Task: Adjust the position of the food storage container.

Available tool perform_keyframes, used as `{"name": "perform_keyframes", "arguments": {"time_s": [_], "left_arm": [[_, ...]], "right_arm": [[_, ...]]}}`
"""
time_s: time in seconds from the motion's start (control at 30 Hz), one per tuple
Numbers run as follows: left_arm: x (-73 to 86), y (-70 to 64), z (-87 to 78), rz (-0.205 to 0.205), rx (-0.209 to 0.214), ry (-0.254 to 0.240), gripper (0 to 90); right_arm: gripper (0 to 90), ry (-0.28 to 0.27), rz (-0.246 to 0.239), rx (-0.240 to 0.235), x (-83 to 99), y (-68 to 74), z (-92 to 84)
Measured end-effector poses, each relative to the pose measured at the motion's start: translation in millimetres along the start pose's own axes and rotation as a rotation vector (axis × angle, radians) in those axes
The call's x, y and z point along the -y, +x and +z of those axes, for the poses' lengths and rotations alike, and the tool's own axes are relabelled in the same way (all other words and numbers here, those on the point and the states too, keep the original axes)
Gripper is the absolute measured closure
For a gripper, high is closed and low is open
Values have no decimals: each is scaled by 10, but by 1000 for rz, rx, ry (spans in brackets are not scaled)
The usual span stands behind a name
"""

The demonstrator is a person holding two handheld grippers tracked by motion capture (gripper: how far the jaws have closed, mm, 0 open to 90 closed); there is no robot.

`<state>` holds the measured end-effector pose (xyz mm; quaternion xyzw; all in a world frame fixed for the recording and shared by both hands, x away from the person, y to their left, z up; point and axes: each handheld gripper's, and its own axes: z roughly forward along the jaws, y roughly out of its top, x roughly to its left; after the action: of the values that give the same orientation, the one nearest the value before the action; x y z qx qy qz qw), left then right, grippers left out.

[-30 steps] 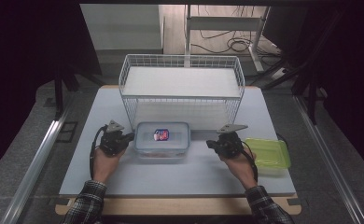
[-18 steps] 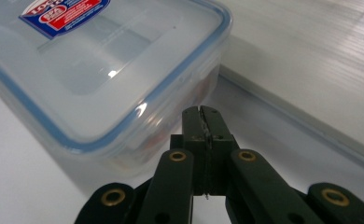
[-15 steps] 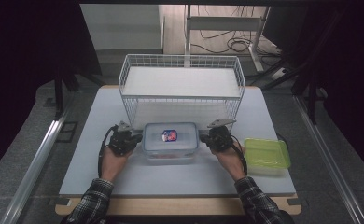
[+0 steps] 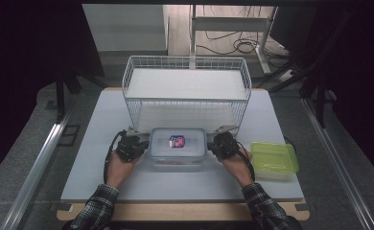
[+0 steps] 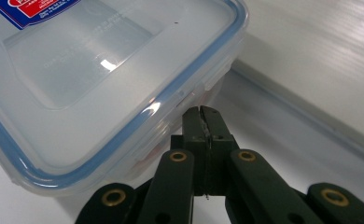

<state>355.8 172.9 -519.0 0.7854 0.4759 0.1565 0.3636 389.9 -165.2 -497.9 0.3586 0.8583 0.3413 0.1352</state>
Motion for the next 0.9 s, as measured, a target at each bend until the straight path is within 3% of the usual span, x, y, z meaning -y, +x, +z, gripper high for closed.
{"name": "perform_keyframes", "arguments": {"time_s": [0.23,0.43,0.9], "left_arm": [[64,-139,-84,24,20,22,900],[161,-239,-185,23,56,39,900],[278,-470,-316,60,62,59,900]], "right_arm": [[900,9,6,-6,105,50,-115],[900,17,-21,-1,199,137,-222],[900,26,-35,25,322,198,-347]]}}
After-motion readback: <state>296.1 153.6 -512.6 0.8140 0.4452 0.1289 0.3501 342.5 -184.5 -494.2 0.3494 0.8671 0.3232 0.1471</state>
